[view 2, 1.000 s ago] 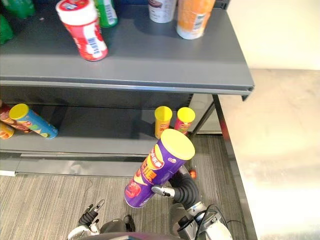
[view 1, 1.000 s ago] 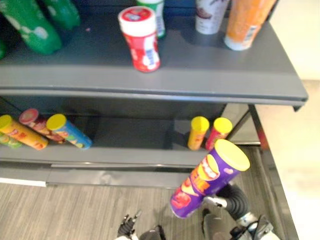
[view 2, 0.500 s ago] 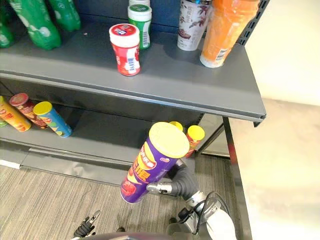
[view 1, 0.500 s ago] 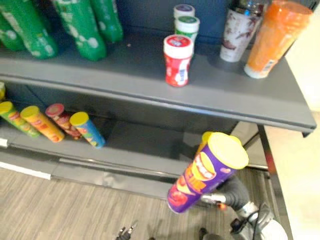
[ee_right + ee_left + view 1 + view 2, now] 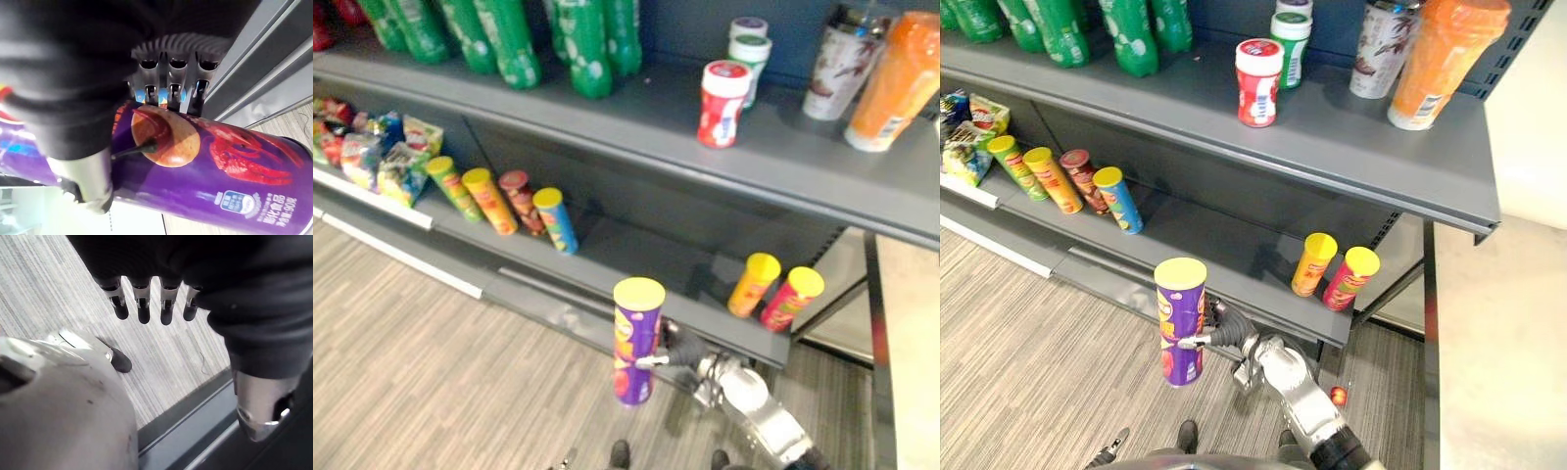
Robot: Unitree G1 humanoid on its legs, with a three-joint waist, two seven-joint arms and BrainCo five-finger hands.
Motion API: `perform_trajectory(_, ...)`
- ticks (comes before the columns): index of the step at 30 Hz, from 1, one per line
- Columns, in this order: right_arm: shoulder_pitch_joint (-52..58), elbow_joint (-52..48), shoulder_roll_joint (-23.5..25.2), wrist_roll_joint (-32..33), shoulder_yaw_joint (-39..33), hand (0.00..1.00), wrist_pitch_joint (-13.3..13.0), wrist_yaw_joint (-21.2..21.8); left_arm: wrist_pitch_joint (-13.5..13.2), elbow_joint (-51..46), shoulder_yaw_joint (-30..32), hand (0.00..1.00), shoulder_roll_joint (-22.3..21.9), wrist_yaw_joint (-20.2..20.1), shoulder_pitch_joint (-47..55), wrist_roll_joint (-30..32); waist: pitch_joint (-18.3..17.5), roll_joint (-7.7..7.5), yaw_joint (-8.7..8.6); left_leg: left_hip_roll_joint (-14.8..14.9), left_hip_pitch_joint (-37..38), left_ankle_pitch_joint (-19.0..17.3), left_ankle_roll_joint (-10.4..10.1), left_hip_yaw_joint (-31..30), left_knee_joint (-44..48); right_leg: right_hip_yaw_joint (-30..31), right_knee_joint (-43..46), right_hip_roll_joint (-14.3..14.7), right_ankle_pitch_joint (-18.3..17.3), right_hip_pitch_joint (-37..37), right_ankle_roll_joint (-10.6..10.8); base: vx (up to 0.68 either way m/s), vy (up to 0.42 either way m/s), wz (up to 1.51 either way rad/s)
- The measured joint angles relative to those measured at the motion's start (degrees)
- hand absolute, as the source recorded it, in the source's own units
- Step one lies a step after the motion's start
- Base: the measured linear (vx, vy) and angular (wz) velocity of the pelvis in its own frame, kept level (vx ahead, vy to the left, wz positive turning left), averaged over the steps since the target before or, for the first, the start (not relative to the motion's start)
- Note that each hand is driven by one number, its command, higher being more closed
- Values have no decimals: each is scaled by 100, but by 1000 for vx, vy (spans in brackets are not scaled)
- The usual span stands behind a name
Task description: Put the gum and the chips on the shelf.
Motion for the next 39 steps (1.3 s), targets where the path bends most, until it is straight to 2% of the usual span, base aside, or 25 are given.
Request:
perform_trajectory(4,-512,513,154,7,55,100,11,-83,2,-5,43,0,0,30,14,0,82,57,109,38,-157,131,-56,-108,-59,-68,85,52,-4,-174,-12,-77,-28,11)
perform_trajectory(8,-1516,1499,402,322,-117,100,47,-350,-2,-207,36,0,-26,68,-188,-211,438,118,211,49,-460,207,-93,-215,56,-97,279,90,20,-485,-27,-66,-21,6)
perform_trajectory(11,-2034,1733,455,430,-736,100,65,-808,-13,-530,-92,0,-100,82,-261,-324,629,192,406,78,-744,312,-104,-214,45,-70,493,89,30,-875,-45,-39,-21,-2)
perform_trajectory(17,-2676,1682,485,440,-1673,100,65,-1435,-10,-600,-349,0,-187,72,-300,-454,773,293,456,81,-852,333,-88,-143,62,10,704,84,-5,-1119,-97,17,-9,-7)
perform_trajectory(18,-2784,1613,519,296,-1836,100,61,-1641,-10,-704,-376,0,-214,75,-303,-455,820,299,491,91,-868,330,-92,-47,66,96,787,96,-17,-1223,-112,11,-20,-20)
perform_trajectory(23,-2822,1313,680,-198,-2070,100,24,-2146,-17,-948,-467,0,-302,85,-371,-621,976,416,493,98,-980,315,-112,0,133,133,1017,95,-91,-1444,-177,-3,-26,-8)
perform_trajectory(26,-2829,1164,729,-510,-2075,100,12,-2420,-28,-1051,-595,0,-399,103,-439,-744,1018,473,596,99,-1105,305,-136,-3,175,128,1264,85,-192,-1659,-220,-14,-46,3)
perform_trajectory(28,-2834,1067,871,-849,-2071,100,7,-2586,-36,-1147,-756,0,-412,135,-453,-892,1072,505,611,95,-1167,300,-157,-16,206,108,1438,66,-277,-1770,-225,-23,-58,8)
perform_trajectory(30,-2840,866,1110,-1511,-2035,100,-6,-2807,-118,-1204,-968,0,-448,178,-556,-908,1181,559,661,85,-1256,296,-187,-10,249,110,1646,45,-360,-1931,-245,-40,-67,2)
perform_trajectory(33,-2898,773,1299,-2003,-2012,100,-35,-2991,-182,-1359,-1126,0,-462,216,-653,-1015,1280,641,731,81,-1418,331,-232,-16,256,110,1794,35,-390,-2157,-258,-43,-54,2)
perform_trajectory(34,-2983,814,1346,-2222,-2010,100,-44,-3093,-273,-1458,-1209,0,-491,236,-659,-1073,1313,676,745,66,-1540,354,-248,-38,267,104,1883,18,-408,-2305,-254,-41,-37,8)
perform_trajectory(36,-3310,1048,1349,-2279,-2031,100,-120,-3272,-385,-1463,-1336,0,-502,319,-808,-1123,1441,751,774,48,-1759,397,-256,-55,287,85,1995,-10,-426,-2558,-255,-57,-45,9)
perform_trajectory(39,-3658,1327,1345,-2278,-2066,100,-126,-3482,-441,-1465,-1441,0,-513,433,-954,-1181,1509,780,803,47,-2000,465,-292,-62,289,72,2086,-18,-424,-2825,-257,-31,-37,5)
